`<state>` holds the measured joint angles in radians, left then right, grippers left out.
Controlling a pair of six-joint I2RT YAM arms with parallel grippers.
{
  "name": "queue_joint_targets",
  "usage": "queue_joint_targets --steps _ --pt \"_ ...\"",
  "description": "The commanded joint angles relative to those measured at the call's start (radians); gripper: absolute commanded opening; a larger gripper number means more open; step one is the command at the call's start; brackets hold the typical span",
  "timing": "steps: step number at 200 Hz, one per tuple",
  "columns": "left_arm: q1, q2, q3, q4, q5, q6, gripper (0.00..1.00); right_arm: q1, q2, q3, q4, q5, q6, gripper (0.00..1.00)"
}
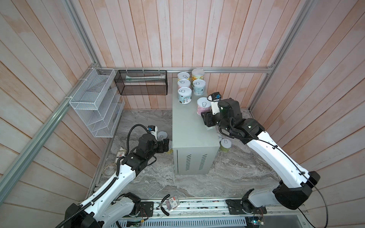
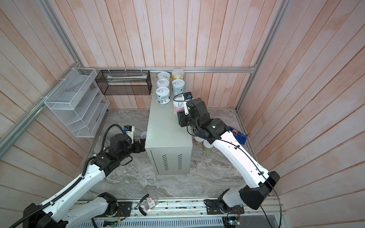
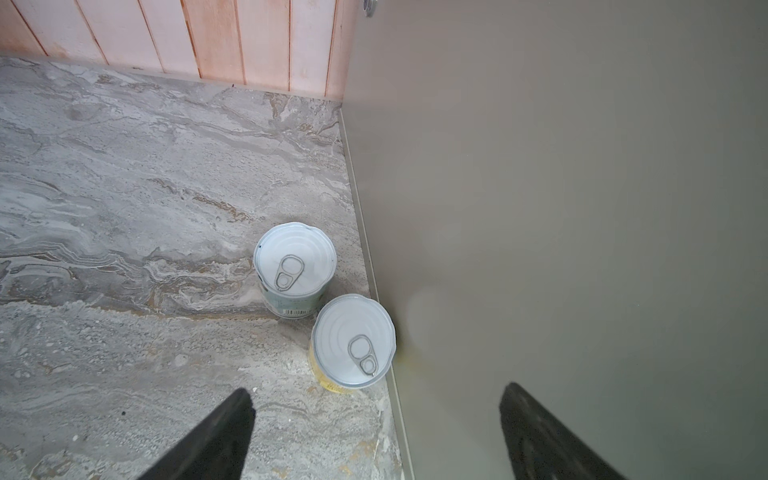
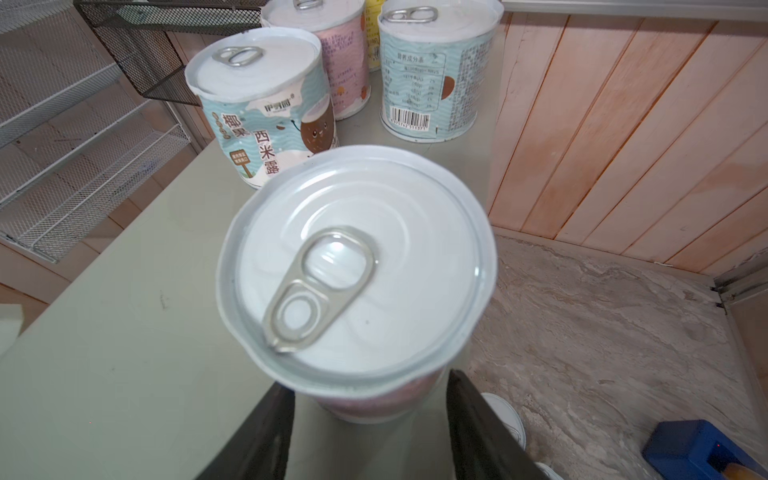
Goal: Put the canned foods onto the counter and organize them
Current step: 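Lower the pink can onto the cabinet top beside the pale-blue can, then open the right gripper and draw it back down beside the cabinet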
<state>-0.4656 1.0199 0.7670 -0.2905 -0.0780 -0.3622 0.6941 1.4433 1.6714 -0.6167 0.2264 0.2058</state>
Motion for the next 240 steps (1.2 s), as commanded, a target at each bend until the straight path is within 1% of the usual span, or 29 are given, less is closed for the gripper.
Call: queue_joint_targets --steps 1,66,131,209,240 --pt "0.008 0.013 -0.017 0.033 0.010 0.012 0.95 -0.020 0.041 0.032 0.055 0.008 -0.032 0.57" --pt "0.021 0.047 -0.006 0.043 0.023 0.020 0.94 -0.044 0.114 0.085 0.121 0.017 -0.071 0.57" --pt "0.035 0.056 -0.009 0.051 0.038 0.023 0.95 -0.079 0.195 0.145 0.142 -0.011 -0.086 0.57" --pt "0.045 0.050 -0.008 0.039 0.043 0.025 0.95 -0.085 0.257 0.183 0.166 -0.042 -0.077 0.57" --pt "0.048 0.053 -0.010 0.039 0.047 0.025 0.95 -0.084 0.263 0.182 0.167 -0.031 -0.071 0.57"
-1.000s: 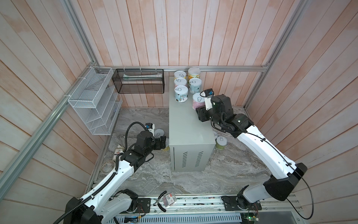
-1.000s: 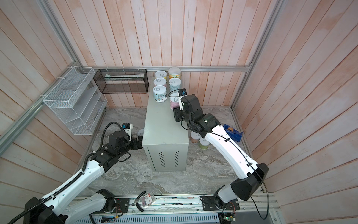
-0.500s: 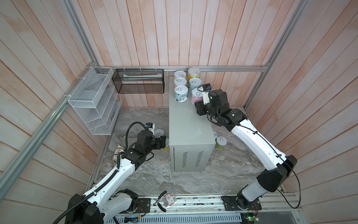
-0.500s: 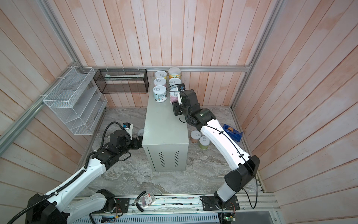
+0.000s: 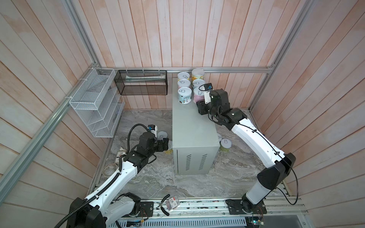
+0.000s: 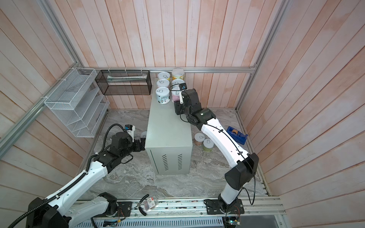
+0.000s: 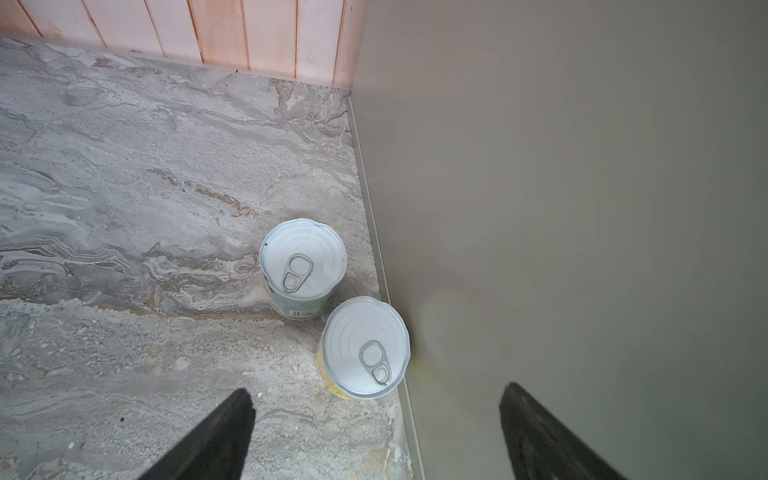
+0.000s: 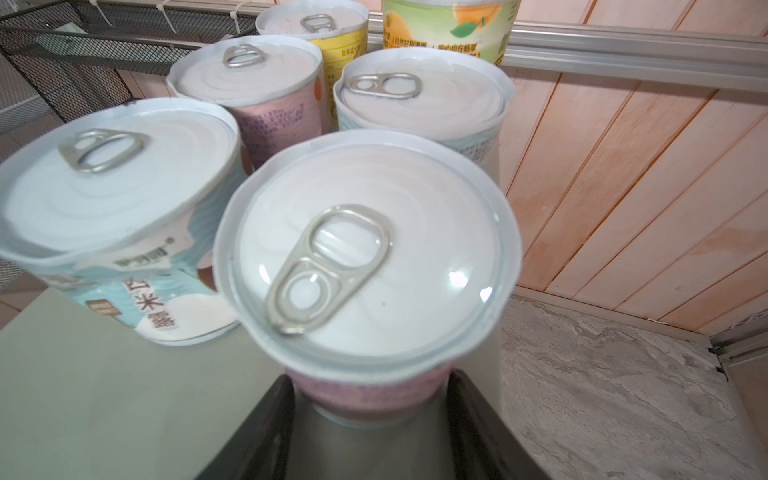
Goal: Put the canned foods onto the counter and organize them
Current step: 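Open the right gripper and draw it back down beside the cabinet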
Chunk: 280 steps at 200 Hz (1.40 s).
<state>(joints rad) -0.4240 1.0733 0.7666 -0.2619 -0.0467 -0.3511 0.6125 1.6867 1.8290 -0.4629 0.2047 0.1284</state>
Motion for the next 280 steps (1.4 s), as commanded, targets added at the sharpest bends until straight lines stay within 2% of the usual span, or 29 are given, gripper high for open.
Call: queue_joint_targets --steps 1,52,67,107,142,169,211,247,280 --pt "0.007 -0.001 -0.009 0.011 0.016 0.014 0.94 -0.002 0.020 0.024 0.014 -0.008 0.007 0.57" --pt "0.009 0.008 -0.005 0.012 0.022 0.015 0.95 -0.003 0.014 0.017 0.011 0.007 0.016 0.57" --pt "0.008 0.007 -0.004 0.011 0.021 0.013 0.95 -0.003 -0.015 0.002 0.004 0.012 0.027 0.61" --pt "0.011 0.011 -0.010 0.016 0.011 0.005 0.95 -0.002 -0.213 -0.119 0.018 0.023 0.052 0.78" --pt "0.011 0.013 -0.042 0.045 0.007 -0.026 0.95 -0.009 -0.393 -0.251 -0.003 0.101 0.082 0.82" --pt "0.011 0.014 -0.074 0.073 0.003 -0.047 0.96 -0.081 -0.516 -0.415 0.001 0.075 0.135 0.82" --pt "0.012 0.012 -0.098 0.080 -0.004 -0.070 0.98 -0.197 -0.628 -0.651 0.020 0.000 0.216 0.84" --pt "0.011 0.014 -0.117 0.086 0.004 -0.084 0.98 -0.251 -0.641 -0.768 0.021 -0.013 0.228 0.90" --pt "0.010 0.021 -0.139 0.120 0.023 -0.093 0.98 -0.316 -0.640 -0.904 0.088 -0.074 0.268 0.91"
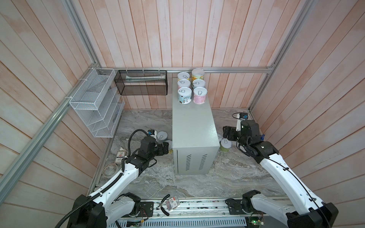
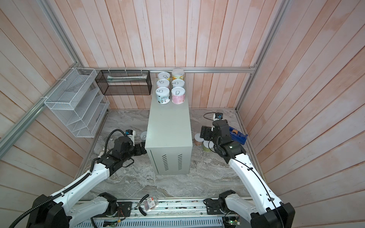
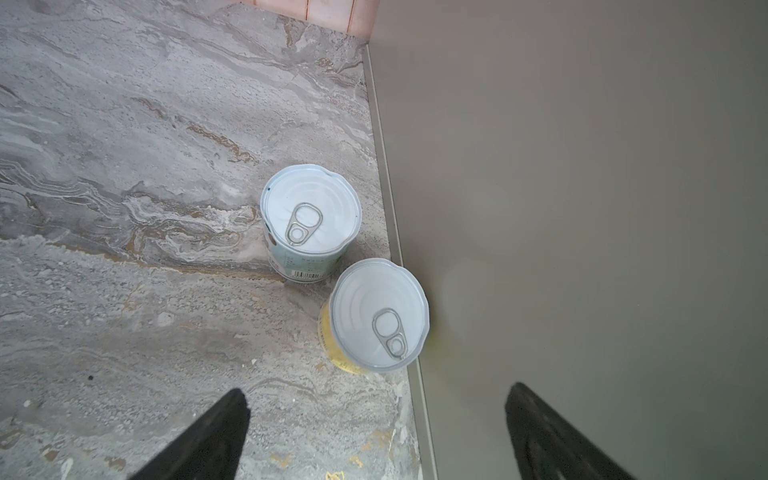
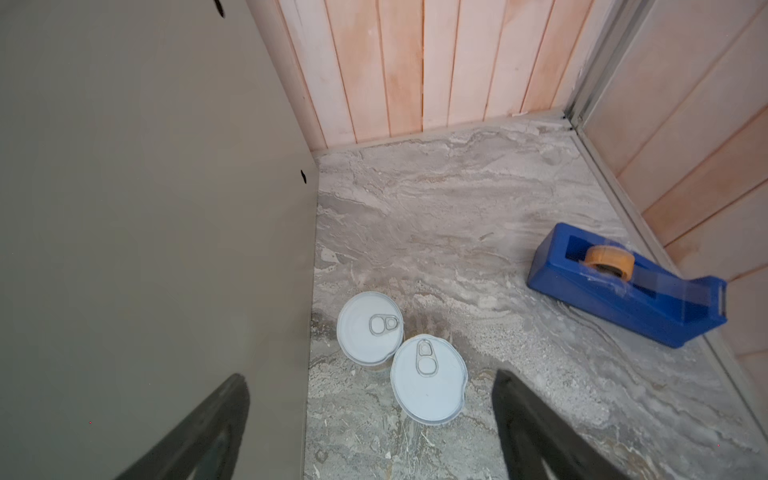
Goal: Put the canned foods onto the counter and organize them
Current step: 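Open the right gripper and draw it back down beside the cabinet, then lower the right gripper onto the green can on the floor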
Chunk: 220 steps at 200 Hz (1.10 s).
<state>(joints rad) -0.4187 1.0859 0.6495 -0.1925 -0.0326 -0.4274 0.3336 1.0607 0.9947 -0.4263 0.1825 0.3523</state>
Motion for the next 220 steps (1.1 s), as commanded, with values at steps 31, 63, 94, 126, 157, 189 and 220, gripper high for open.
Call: queue_joint_targets --steps 31,63,94,126,157,189,220 --pt "0.005 0.006 -0.047 0.074 0.023 -0.031 0.98 -0.061 -0.002 -0.150 0.090 -0.054 0.057 0.91" --pt "0.005 0.021 -0.062 0.083 0.020 -0.030 0.98 -0.076 0.008 -0.189 0.100 -0.051 0.059 0.93" --pt "0.003 0.041 -0.065 0.101 0.035 -0.040 0.98 -0.099 0.008 -0.226 0.120 -0.058 0.068 0.94" --pt "0.003 0.049 -0.068 0.115 0.042 -0.040 0.98 -0.126 0.051 -0.246 0.133 -0.061 0.062 0.94" --pt "0.003 0.070 -0.063 0.119 0.046 -0.037 0.98 -0.149 0.113 -0.237 0.129 -0.093 0.069 0.94" --pt "0.003 0.069 -0.064 0.124 0.049 -0.039 0.98 -0.154 0.150 -0.235 0.159 -0.099 0.073 0.94" --pt "0.004 0.059 -0.062 0.117 0.041 -0.031 0.98 -0.155 0.198 -0.230 0.178 -0.102 0.076 0.94"
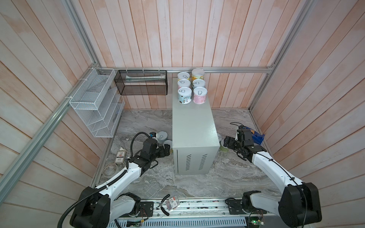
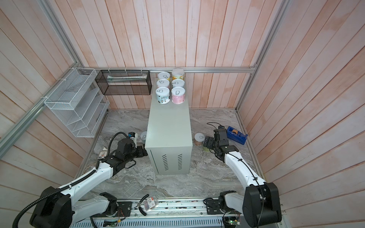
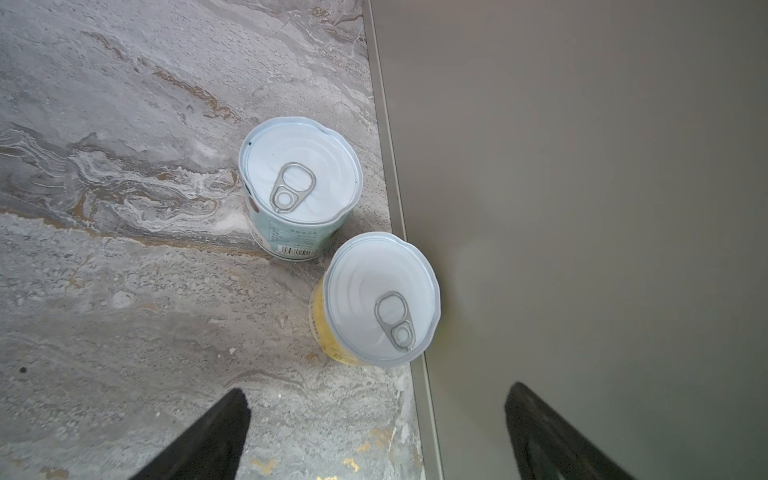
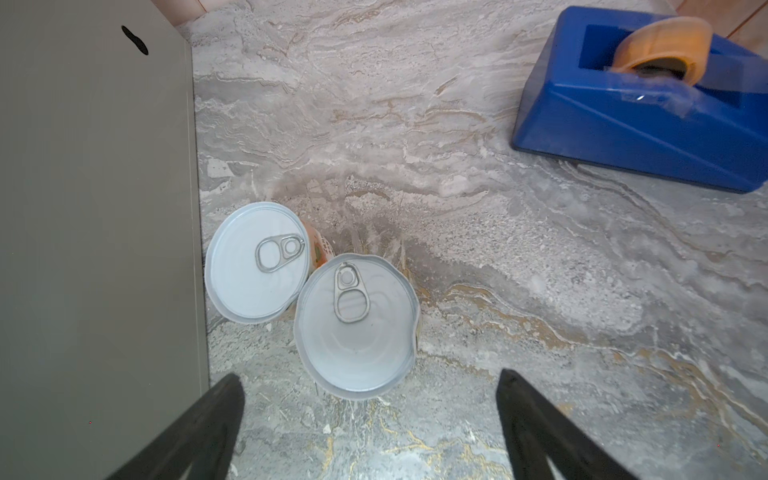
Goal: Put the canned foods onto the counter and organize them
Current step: 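Lower the right gripper onto the green can on the floor, then close the right gripper on the green can and lift it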
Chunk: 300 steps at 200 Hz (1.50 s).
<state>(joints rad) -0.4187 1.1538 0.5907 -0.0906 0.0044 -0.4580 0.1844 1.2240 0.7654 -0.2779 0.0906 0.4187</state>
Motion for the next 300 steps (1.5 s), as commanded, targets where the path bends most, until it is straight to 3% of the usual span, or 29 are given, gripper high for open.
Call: queue_joint_targets --steps 1,117,209,300 --pt "0.003 -0.008 -0.002 0.014 0.004 0.000 0.98 -0.006 0.037 0.000 0.029 -0.010 0.009 0.94" --pt "0.003 0.009 -0.001 0.022 0.004 0.013 0.98 -0.005 0.248 0.051 0.090 -0.052 -0.019 0.89" --pt "0.003 0.015 0.000 0.028 0.009 0.012 0.98 -0.006 0.407 0.141 0.108 0.003 -0.049 0.82" --pt "0.003 0.022 -0.002 0.035 0.008 0.012 0.98 -0.006 0.461 0.139 0.085 -0.004 -0.057 0.82"
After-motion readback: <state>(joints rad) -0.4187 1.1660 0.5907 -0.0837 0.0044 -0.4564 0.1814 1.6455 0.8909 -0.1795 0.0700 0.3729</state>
